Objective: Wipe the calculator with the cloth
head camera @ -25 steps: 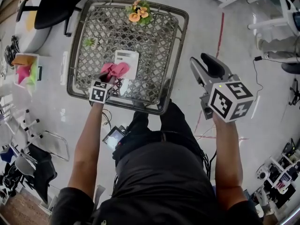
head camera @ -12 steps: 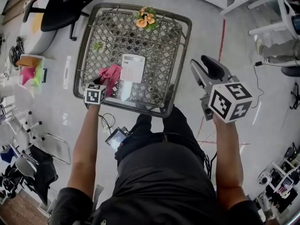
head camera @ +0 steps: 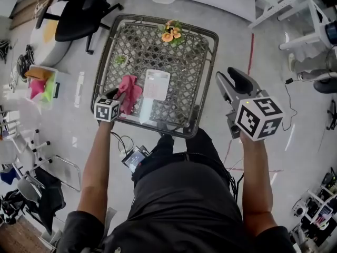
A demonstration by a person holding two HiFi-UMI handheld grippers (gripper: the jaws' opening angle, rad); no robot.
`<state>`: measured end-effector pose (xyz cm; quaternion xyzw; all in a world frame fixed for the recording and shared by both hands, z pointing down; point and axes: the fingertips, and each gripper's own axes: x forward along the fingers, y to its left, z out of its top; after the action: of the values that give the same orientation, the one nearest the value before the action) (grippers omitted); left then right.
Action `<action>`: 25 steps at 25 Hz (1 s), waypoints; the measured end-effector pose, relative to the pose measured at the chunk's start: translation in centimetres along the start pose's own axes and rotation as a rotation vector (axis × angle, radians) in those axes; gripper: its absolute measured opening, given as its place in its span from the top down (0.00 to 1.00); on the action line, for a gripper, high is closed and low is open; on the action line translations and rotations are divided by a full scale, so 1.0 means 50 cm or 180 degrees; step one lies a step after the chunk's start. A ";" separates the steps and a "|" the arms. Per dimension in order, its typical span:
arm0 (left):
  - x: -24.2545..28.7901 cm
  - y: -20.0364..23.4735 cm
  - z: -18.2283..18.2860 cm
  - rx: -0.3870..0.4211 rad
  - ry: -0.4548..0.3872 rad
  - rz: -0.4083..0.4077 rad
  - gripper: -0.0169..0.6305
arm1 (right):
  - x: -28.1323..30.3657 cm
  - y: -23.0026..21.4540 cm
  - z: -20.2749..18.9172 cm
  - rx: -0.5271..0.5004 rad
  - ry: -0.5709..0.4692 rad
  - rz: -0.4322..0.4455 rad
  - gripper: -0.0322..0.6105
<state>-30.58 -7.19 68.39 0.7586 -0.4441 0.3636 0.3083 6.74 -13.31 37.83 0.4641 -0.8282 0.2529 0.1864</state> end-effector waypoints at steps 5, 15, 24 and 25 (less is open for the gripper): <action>-0.049 -0.005 0.039 0.0043 -0.0189 -0.0160 0.70 | -0.017 0.023 0.024 -0.0040 -0.0089 -0.0015 0.70; -0.198 -0.012 0.152 0.0177 -0.0788 -0.0133 0.64 | -0.058 0.060 0.060 -0.0087 -0.0295 0.0000 0.70; -0.364 -0.008 0.224 0.0266 -0.1355 0.0081 0.60 | -0.120 0.109 0.122 -0.0194 -0.0814 0.0129 0.70; -0.387 -0.005 0.229 0.0266 -0.1421 0.0121 0.59 | -0.127 0.118 0.137 -0.0209 -0.0890 0.0156 0.70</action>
<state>-33.78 -7.48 46.13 0.8239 -0.5001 0.2105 0.1638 4.34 -10.48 27.41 0.4681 -0.8650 0.1630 0.0781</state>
